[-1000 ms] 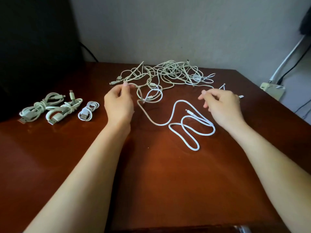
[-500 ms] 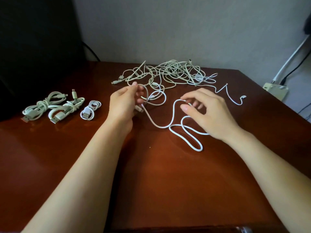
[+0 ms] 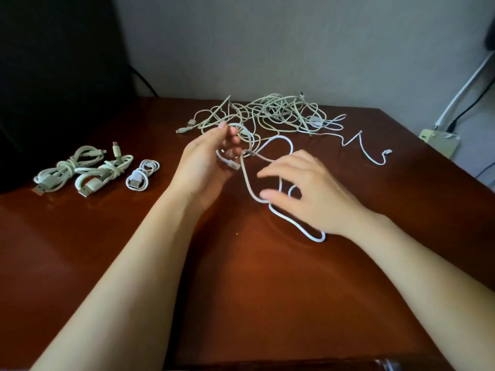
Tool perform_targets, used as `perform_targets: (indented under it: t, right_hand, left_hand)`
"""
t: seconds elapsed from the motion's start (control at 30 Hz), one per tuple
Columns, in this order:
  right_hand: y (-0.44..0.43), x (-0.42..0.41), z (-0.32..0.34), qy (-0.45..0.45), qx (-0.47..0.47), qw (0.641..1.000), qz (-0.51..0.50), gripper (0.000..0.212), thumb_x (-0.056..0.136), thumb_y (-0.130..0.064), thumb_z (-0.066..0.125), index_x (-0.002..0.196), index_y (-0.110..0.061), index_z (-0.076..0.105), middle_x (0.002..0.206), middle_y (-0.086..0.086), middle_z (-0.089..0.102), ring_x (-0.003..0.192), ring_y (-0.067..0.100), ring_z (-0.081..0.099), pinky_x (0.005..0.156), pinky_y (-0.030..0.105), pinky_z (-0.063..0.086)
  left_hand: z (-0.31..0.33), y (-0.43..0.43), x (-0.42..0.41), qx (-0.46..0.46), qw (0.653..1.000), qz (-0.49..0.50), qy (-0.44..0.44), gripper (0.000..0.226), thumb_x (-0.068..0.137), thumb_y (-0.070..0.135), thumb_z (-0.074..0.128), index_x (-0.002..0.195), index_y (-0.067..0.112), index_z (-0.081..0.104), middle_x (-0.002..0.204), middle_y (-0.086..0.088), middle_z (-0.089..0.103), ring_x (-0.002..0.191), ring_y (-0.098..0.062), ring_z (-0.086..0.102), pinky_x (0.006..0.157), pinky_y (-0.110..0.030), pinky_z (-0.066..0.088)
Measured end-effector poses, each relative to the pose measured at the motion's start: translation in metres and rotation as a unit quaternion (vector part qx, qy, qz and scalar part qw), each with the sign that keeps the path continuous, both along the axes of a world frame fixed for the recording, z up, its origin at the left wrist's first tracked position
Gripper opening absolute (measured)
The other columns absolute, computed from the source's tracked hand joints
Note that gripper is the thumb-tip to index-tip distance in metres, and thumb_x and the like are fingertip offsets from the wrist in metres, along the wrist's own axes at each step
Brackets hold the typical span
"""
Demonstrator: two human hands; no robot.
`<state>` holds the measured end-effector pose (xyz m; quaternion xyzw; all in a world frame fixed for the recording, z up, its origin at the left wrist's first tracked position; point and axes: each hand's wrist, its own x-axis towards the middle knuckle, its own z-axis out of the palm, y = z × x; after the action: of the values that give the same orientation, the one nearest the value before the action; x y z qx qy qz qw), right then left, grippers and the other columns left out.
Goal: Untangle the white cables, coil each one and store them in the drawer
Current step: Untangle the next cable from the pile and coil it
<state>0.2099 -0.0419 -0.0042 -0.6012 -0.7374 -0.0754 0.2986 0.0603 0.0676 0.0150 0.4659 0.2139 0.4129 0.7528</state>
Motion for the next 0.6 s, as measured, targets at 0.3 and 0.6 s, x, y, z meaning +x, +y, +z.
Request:
perform_targets:
  t: [0.3,0.6]
  right_hand:
    - [-0.007,0.044,0.009,0.057,-0.115,0.966,-0.223,0.027,0.091,-0.038,0.057,0.112,-0.023,0.062,0.096,-0.010,0.056,0.093,0.015,0.053,0.087,0.037,0.046]
    - [-0.009,0.042,0.014,0.110,-0.168,0.964,-0.176,0.013,0.084,-0.014,0.068,0.084,-0.026,0.066,0.065,-0.012,0.056,0.055,0.002,0.047,0.056,0.008,0.037]
  left_hand:
    - [0.001,-0.001,0.000,-0.017,0.999,0.019,-0.031,0.030,0.101,0.021,0.043,0.075,0.017,0.056,0.064,0.007,0.056,0.056,-0.004,0.050,0.066,-0.020,0.036]
    - [-0.002,-0.002,0.001,0.042,0.994,0.101,0.023,0.030,0.101,0.017,0.045,0.074,0.012,0.059,0.064,0.004,0.057,0.056,-0.006,0.048,0.060,-0.020,0.036]
